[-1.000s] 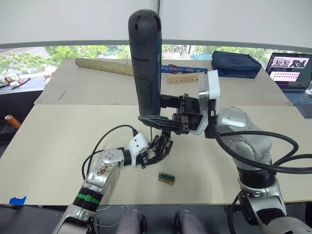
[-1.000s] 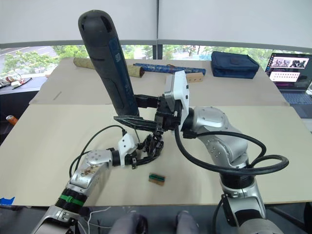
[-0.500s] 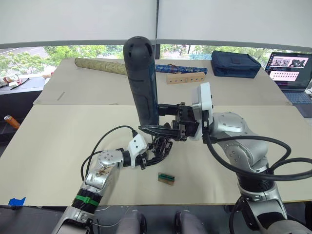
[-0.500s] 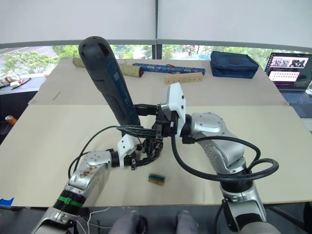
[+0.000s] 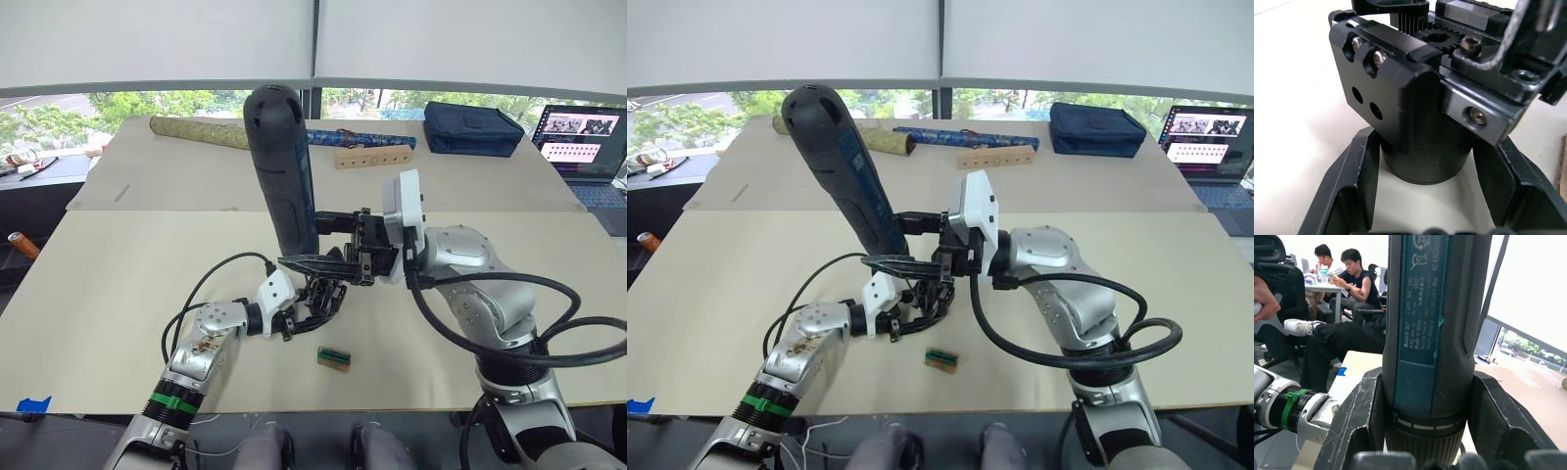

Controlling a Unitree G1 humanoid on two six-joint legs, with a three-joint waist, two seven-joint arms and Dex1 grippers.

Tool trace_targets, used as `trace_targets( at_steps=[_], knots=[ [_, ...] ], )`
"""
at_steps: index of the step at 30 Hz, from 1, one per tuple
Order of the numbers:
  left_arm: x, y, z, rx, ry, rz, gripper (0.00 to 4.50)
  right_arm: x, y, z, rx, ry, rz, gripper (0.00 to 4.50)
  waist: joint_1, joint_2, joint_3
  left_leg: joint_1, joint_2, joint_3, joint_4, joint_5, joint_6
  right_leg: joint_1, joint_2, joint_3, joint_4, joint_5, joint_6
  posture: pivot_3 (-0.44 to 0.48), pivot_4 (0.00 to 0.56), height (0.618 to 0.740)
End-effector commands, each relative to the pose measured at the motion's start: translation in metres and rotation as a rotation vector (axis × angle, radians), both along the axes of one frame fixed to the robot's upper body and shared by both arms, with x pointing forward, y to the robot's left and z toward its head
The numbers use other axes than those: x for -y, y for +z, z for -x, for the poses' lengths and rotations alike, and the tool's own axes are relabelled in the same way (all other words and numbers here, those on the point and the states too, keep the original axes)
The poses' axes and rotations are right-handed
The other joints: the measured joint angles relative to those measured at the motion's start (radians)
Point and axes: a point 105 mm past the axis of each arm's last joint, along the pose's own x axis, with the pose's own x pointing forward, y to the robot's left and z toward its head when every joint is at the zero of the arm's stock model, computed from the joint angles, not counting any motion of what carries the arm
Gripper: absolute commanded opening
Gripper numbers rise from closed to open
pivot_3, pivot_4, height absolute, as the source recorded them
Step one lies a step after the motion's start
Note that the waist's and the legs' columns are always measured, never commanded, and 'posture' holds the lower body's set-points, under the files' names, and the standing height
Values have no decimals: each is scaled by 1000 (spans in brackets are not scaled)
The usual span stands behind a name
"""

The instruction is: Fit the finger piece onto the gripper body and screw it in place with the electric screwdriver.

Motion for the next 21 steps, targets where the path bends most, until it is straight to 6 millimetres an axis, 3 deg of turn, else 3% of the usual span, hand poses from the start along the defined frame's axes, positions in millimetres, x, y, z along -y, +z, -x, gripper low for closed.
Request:
trace_targets(
  at_steps=[1, 21],
  knots=[
    [1, -17, 10, -73, -32, -31, 2280, -1, 10, 9, 78, 25, -28, 1928, 0, 0, 0, 0, 0, 0, 0, 0, 0, 0, 0, 0, 0, 0, 0, 0, 150, 740],
    [1, -20, 12, -96, -34, -38, 2280, -1, 10, 12, 94, 34, -20, 1928, 0, 0, 0, 0, 0, 0, 0, 0, 0, 0, 0, 0, 0, 0, 0, 0, 150, 740]
  ],
)
